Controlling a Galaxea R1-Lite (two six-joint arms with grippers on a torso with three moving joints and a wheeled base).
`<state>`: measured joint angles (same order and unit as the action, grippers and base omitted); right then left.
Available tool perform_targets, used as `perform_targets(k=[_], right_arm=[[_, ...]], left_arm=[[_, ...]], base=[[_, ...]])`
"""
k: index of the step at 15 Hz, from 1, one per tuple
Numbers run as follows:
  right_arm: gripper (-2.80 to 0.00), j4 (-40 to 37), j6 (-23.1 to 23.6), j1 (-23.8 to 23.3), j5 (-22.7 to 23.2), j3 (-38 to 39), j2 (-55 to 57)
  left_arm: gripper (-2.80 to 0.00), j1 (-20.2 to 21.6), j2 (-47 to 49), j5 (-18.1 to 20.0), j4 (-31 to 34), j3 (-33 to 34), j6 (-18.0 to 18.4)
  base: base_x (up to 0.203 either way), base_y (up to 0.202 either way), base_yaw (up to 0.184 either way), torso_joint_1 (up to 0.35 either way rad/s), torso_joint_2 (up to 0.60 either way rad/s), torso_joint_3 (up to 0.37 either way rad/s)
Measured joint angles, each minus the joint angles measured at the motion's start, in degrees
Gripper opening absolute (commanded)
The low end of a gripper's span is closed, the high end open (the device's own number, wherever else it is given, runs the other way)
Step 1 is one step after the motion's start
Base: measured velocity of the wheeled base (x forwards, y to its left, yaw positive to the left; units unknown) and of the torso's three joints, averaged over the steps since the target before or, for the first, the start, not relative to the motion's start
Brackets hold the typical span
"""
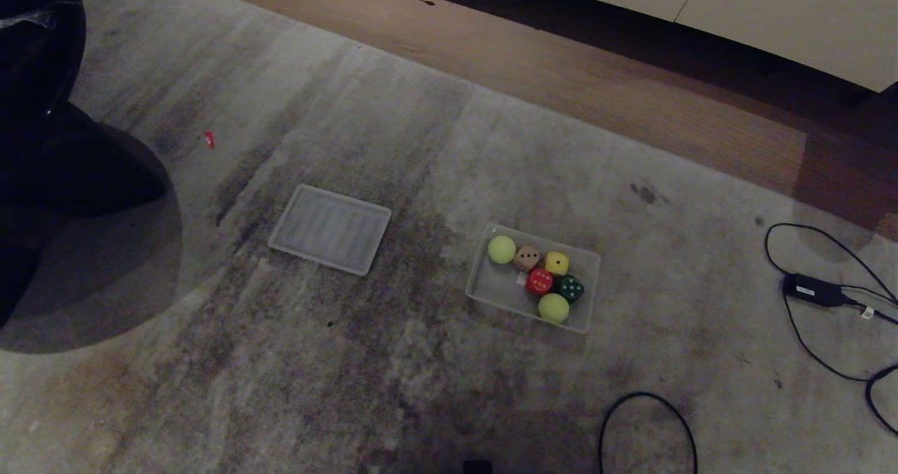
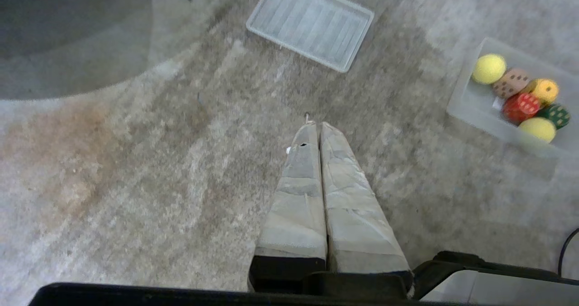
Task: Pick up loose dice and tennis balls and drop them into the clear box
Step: Close the lid
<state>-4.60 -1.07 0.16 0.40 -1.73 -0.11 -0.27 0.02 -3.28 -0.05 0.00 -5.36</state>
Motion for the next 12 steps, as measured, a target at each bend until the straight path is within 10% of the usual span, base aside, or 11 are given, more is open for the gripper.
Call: perform_targets(k=[12], right_arm=[[-2.8,0.0,0.0,0.0,0.0,0.0,0.0]], left_arm=[[-2.8,0.0,0.0,0.0,0.0,0.0,0.0]], base=[[0.0,0.0,0.0,0.004,0.0,0.204]])
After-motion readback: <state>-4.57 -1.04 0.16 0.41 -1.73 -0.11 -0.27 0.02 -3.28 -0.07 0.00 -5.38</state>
